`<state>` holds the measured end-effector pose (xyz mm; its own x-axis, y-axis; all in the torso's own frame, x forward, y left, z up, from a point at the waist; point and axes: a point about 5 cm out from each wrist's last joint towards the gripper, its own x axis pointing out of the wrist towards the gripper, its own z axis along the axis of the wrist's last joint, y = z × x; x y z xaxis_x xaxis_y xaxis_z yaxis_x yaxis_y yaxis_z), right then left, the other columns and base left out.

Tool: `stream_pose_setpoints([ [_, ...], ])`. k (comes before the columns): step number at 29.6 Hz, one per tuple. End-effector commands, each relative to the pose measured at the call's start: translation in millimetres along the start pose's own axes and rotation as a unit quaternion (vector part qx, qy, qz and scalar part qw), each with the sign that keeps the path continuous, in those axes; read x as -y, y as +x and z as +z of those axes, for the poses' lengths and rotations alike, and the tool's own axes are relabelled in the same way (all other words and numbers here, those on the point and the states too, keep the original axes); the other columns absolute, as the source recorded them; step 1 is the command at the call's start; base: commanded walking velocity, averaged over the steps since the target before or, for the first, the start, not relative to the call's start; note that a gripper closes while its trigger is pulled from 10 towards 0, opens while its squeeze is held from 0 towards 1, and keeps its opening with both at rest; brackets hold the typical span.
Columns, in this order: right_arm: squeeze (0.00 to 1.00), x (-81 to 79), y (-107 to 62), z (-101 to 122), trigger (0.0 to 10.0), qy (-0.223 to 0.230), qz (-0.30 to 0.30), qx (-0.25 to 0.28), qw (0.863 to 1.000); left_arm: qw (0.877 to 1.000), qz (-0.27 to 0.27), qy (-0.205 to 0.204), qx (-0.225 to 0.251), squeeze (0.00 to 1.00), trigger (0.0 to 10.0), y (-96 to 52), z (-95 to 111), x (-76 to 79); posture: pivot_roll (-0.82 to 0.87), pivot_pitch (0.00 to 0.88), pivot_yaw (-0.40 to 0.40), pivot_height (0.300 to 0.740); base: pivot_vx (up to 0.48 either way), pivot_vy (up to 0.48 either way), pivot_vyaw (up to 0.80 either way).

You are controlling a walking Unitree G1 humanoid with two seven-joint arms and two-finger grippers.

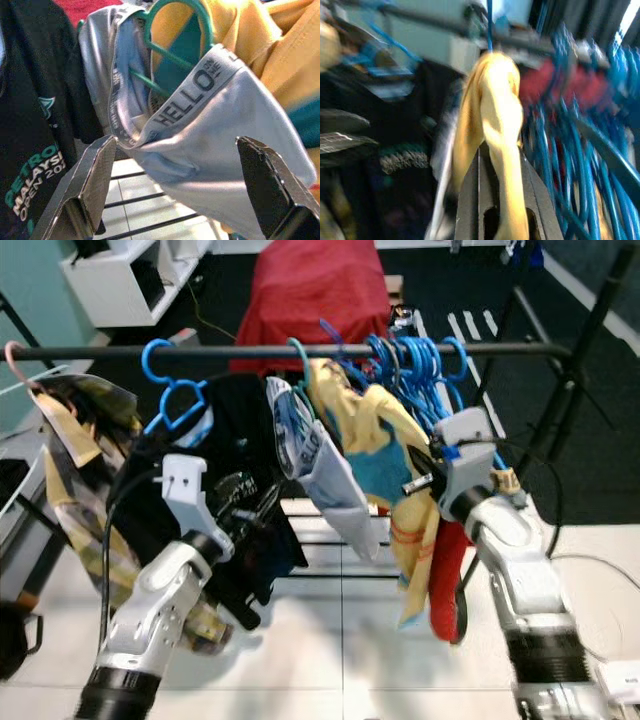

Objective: Hang hanger

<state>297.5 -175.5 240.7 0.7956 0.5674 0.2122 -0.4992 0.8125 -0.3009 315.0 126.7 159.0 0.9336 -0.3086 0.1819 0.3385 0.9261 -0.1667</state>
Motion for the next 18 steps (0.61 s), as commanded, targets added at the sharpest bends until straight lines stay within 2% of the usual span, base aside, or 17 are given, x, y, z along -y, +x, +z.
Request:
stream_pose_setpoints([
  [1,0.00,-5.0,0.5,7.4,0.0,-0.001,0.018,0.016,1.000,1.000,0.010,0.001,-0.011,0.00,10.0,-3.2,-5.5,-3.9,-0.14,0.164,0.050,0.740,0.000,0.000,0.00],
  [2,0.00,-12.8,-2.9,5.6,0.0,0.005,0.038,0.010,0.999,1.000,0.011,0.001,-0.011,0.00,10.0,-3.2,-5.2,-4.1,-0.14,0.165,0.051,0.740,0.000,0.000,0.00],
  [3,0.00,-12.8,-2.9,5.6,0.0,0.005,0.038,0.010,0.999,1.000,0.011,0.001,-0.011,0.00,10.0,-3.2,-5.2,-4.1,-0.14,0.165,0.051,0.740,0.000,0.000,0.00],
  [4,0.00,-22.0,-8.0,-2.0,0.0,0.014,0.046,-0.008,0.999,1.000,0.010,0.003,-0.010,0.00,10.0,-3.4,-5.0,-3.7,-0.14,0.165,0.050,0.740,0.000,0.000,0.00],
  [5,0.00,-22.0,-8.0,-2.0,0.0,0.014,0.046,-0.008,0.999,1.000,0.010,0.003,-0.010,0.00,10.0,-3.4,-5.0,-3.7,-0.14,0.165,0.050,0.740,0.000,0.000,0.00],
  [8,0.00,-41.2,-26.2,-25.6,0.0,0.043,0.037,-0.057,0.997,1.000,0.005,0.016,-0.011,0.00,10.0,-5.1,-4.4,-2.6,-0.15,0.167,0.047,0.740,0.000,0.000,0.00],
  [10,0.00,-45.5,-31.3,-29.2,0.0,0.052,0.033,-0.063,0.996,1.000,0.004,0.019,-0.013,0.00,10.0,-5.9,-4.5,-3.0,-0.15,0.167,0.047,0.740,0.000,0.000,0.00],
  [12,0.00,-45.5,-31.3,-29.2,0.0,0.052,0.033,-0.063,0.996,1.000,0.004,0.019,-0.013,0.00,10.0,-5.9,-4.5,-3.0,-0.15,0.167,0.047,0.740,0.000,0.000,0.00],
  [14,0.00,-54.8,-44.7,-30.2,0.0,0.077,0.020,-0.068,0.995,1.000,0.004,0.024,-0.017,0.00,10.0,-9.4,-5.2,-6.4,-0.16,0.172,0.057,0.740,0.000,0.000,0.00],
  [18,0.00,-61.5,-52.7,-21.7,0.0,0.099,0.008,-0.051,0.994,0.999,0.002,0.025,-0.022,0.00,10.0,-11.3,-6.1,-8.4,-0.17,0.169,0.065,0.740,0.000,0.000,0.00],
])
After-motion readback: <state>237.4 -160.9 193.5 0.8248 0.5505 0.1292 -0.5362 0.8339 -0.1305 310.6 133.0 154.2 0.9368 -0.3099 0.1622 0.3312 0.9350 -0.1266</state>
